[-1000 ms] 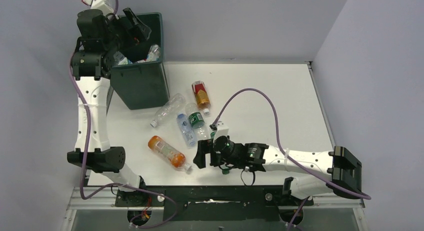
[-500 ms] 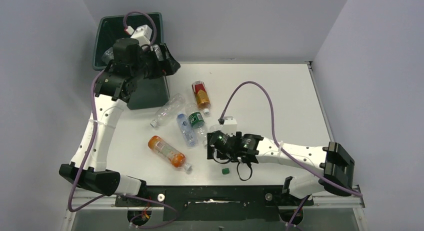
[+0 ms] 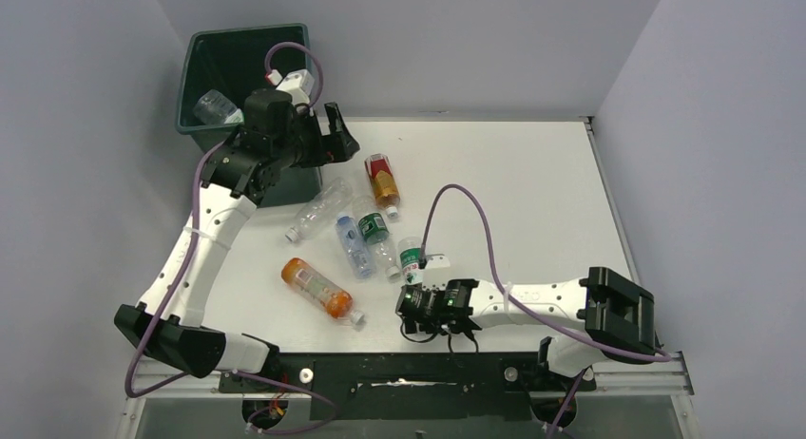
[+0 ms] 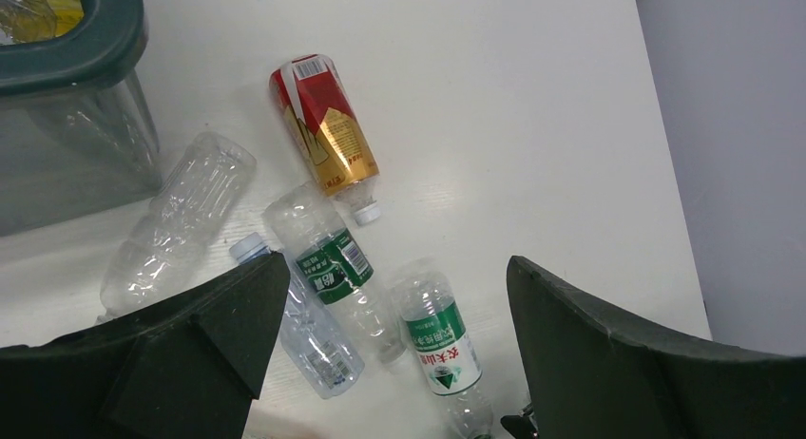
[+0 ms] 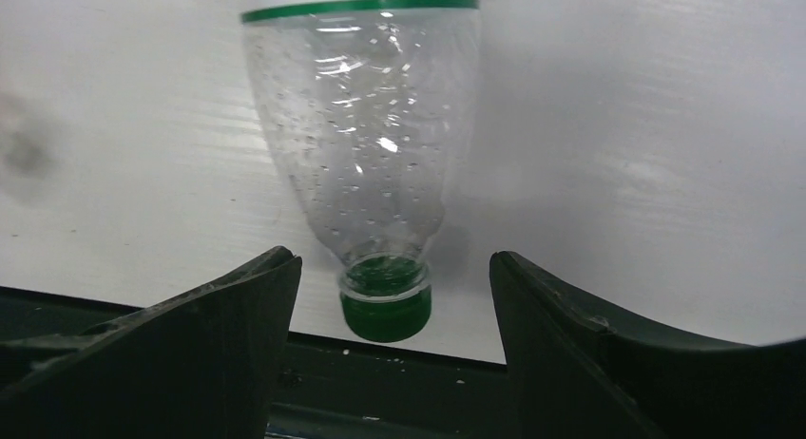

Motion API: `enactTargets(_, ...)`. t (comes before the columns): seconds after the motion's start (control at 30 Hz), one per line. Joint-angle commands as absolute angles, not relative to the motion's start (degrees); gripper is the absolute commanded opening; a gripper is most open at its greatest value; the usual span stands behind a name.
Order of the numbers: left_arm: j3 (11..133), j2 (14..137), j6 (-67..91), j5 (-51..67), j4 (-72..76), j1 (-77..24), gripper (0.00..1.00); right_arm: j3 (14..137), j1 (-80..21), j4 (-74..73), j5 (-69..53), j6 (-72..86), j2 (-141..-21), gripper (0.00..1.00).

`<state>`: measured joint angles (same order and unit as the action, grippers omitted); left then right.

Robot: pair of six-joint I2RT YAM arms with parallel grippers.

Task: Put the plastic bottles in the bin
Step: Pick up the plastic bottle at the center of the board.

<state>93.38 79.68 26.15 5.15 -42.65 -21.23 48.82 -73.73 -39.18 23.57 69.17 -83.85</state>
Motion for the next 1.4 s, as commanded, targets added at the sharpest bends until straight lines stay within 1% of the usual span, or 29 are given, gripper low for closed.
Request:
enactTargets(0.0,94.00,77.43,26.40,3.58,-38.91,-21.94,0.86,46.26,-74.15,-36.28,24.90,71.85,-81.67,0.74)
enactTargets(0.17,94.32,77.90,26.84,2.42,-38.97,-23.58,0.86,44.72,-74.16,-32.94,24.40,70.64,-82.79,0.70)
enactTargets(0.23,94.54,78.16,26.89,1.91,-39.15,-24.24,0.86,44.33,-74.10,-31.50,23.99,70.27,-83.50,0.67)
enactTargets(0.37,95.21,78.81,26.85,0.67,-39.84,-25.69,0.86,44.03,-74.13,-29.72,23.57,69.92,-84.53,0.56)
enactTargets(0.53,95.70,79.09,27.05,-0.61,-40.51,-27.16,0.86,43.90,-74.23,-30.15,24.12,69.67,-84.03,0.34)
enactTargets(0.67,95.71,79.26,27.14,-1.41,-40.86,-28.02,0.86,43.85,-74.50,-31.96,25.37,70.28,-81.94,0.26)
enactTargets(0.77,95.76,79.36,27.40,-1.43,-40.90,-28.58,0.86,43.85,-74.92,-34.25,26.67,71.03,-79.62,0.24)
enactTargets(1.1,95.54,79.76,28.57,0.82,-40.32,-29.26,0.86,44.36,-75.25,-40.61,31.41,72.62,-69.32,0.23)
enactTargets(1.37,93.76,79.57,30.56,4.21,-38.61,-29.77,0.86,44.21,-75.31,-41.44,33.56,71.83,-62.31,0.23)
